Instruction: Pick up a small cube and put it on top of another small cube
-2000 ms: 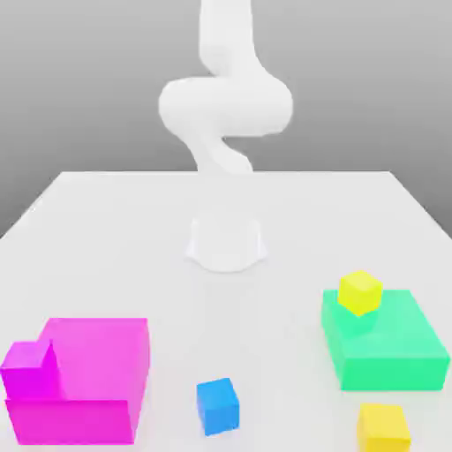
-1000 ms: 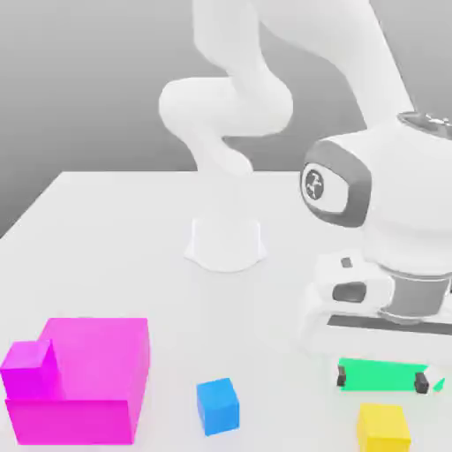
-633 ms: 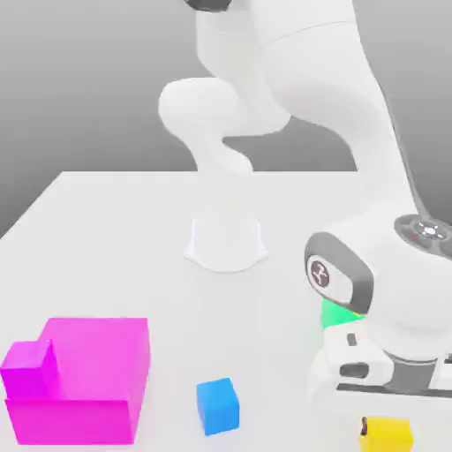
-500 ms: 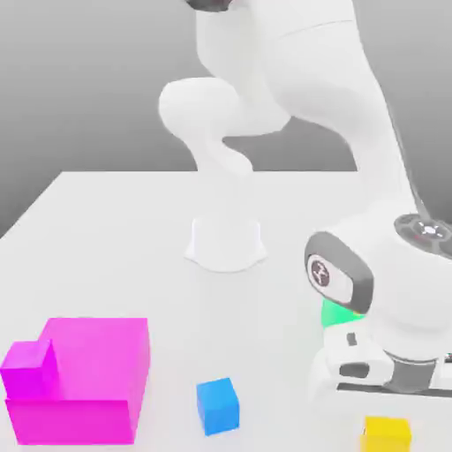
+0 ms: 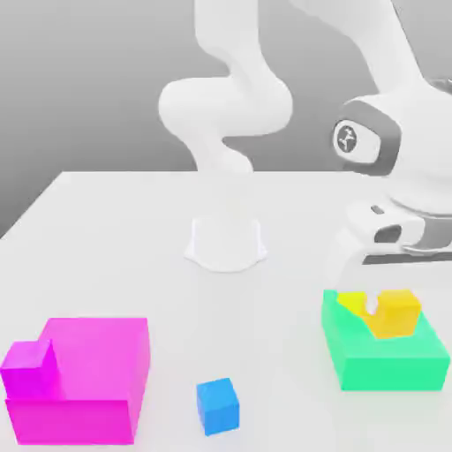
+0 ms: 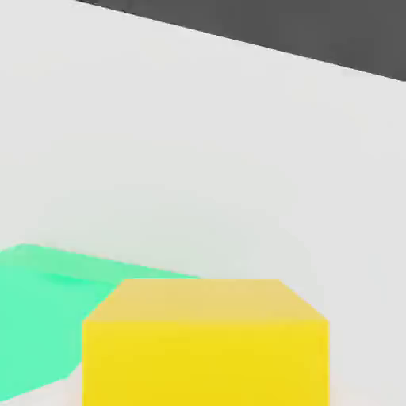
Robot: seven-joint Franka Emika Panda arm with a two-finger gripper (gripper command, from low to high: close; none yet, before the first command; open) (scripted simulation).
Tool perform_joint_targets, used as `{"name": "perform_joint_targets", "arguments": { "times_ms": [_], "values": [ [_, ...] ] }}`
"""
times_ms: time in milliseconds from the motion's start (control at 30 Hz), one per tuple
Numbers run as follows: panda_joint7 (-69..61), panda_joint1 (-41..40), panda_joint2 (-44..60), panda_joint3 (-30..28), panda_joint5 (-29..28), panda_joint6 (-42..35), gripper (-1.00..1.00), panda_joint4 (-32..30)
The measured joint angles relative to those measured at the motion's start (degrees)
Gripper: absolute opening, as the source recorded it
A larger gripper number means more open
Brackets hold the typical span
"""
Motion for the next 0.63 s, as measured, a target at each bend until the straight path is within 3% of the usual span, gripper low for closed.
{"name": "perform_joint_targets", "arguments": {
  "times_ms": [300, 500, 533, 633],
  "values": [
    [-17.74, 11.49, -18.96, -3.97, 14.86, -4.75, -1.0, -11.9],
    [-19.04, 12.02, -12.1, -2.71, 15.66, 6.1, -1.0, -15.68],
    [-18.77, 11.85, -10.47, -2.46, 15.34, 8.07, 1.0, -16.03],
    [-18.77, 11.85, -10.47, -2.46, 15.35, 8.07, 1.0, -16.03]
  ]
}}
